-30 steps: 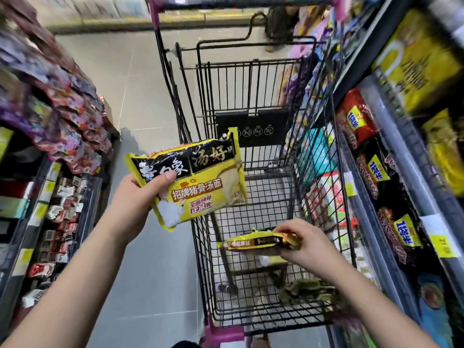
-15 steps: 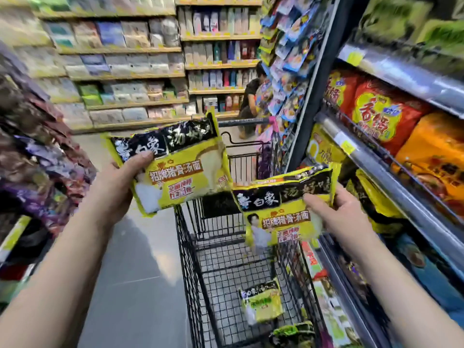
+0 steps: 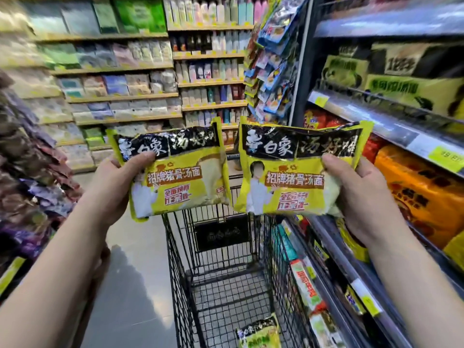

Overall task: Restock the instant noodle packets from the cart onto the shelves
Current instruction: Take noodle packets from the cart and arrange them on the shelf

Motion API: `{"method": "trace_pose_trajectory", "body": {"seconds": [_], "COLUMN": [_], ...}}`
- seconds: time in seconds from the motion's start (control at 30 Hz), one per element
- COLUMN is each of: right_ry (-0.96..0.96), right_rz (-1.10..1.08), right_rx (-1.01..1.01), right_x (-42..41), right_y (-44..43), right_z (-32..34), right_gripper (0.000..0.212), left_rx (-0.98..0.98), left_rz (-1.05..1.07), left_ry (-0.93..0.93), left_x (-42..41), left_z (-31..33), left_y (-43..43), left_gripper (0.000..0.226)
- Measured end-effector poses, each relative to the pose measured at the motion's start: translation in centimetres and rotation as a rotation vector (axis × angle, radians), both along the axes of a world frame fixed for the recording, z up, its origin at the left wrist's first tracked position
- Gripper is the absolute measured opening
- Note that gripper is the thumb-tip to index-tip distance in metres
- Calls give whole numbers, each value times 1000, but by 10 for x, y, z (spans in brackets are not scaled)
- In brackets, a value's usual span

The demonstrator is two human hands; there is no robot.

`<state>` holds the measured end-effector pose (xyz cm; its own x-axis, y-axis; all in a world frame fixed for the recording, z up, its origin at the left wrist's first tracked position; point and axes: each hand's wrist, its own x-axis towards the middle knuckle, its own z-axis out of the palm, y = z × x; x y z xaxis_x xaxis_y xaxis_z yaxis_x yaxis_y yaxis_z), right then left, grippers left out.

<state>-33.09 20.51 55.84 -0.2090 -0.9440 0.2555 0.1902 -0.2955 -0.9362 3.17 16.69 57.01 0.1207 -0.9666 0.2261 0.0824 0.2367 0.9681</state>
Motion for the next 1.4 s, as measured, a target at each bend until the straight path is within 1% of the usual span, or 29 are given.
{"method": "trace_pose_trajectory", "body": {"seconds": [0.03, 0.07, 0.17, 0.2, 0.3, 0.4, 0.5, 0.57, 0.63, 0.67, 0.7, 0.77, 0.87, 0.93, 0.97, 1.03, 1.07, 1.13, 1.23, 1.27, 1.33, 1.37, 1.4], "right_ry": [-6, -16, -61, -76, -70, -42, -17, -8, -11, -19, -28, -42, -51, -52, -51, -59, -67, -78, -98, -106, -122, -123, -117], "right_rz": [6, 14, 25, 20, -14, -64, -154, -234, -319, -366, -414, -515, -656, -748, -797, -903, -958, -1076, -1225, -1272, -1357, -1392, -1422], "right_rx": [-1, 0, 16, 21, 7, -7, -14, -11, 0, 8, 13, 19, 28, 46, 56, 69, 68, 70, 64, 58, 50, 53, 60], "right_x": [-1, -2, -5, -6, -7, -6, 2, 10, 18, 24, 29, 41, 57, 68, 72, 82, 87, 97, 114, 120, 133, 141, 148], "right_y": [-1, 0, 1, 4, 15, 39, 71, 95, 121, 136, 152, 183, 236, 275, 296, 337, 359, 403, 467, 489, 530, 551, 571], "right_z": [0, 2, 3, 4, 8, 13, 15, 15, 13, 13, 11, 6, 0, -3, -4, -8, -10, -14, -18, -19, -20, -20, -20], "right_gripper": [21, 22, 7, 5, 13, 23, 16, 9, 9, 10, 11, 7, 2, 8, 8, 6, 6, 8, 7, 5, 7, 10, 16], "left_rx": [2, 6, 17, 31, 58, 58, 44, 69, 104, 113, 108, 108, 131, 134, 134, 122, 123, 113, 124, 135, 161, 171, 168], "left_rz": [12, 17, 17, -1, -71, -142, -227, -305, -360, -396, -436, -496, -621, -711, -746, -842, -889, -985, -1133, -1214, -1354, -1387, -1425], "left_ry": [-7, -8, -1, 3, 4, 20, 27, 14, 25, 32, 43, 44, 21, 3, 7, -15, -31, -34, -34, -34, -68, -87, -89], "left_x": [-3, -8, -18, -20, -22, -28, -34, -34, -33, -34, -37, -47, -74, -94, -105, -127, -138, -160, -187, -193, -203, -207, -212], "left_z": [0, 1, -1, -1, -2, -1, -2, -4, -8, -10, -12, -21, -29, -31, -32, -35, -35, -37, -41, -39, -37, -36, -36], "left_y": [-1, -2, -6, -6, -10, -12, -15, -15, -16, -15, -14, -10, 11, 31, 42, 65, 80, 112, 165, 185, 224, 243, 261], "left_gripper": [59, 52, 31, 33, 64, 68, 81, 92, 102, 98, 90, 68, 41, 19, 19, 31, 33, 25, 30, 40, 83, 97, 99]}}
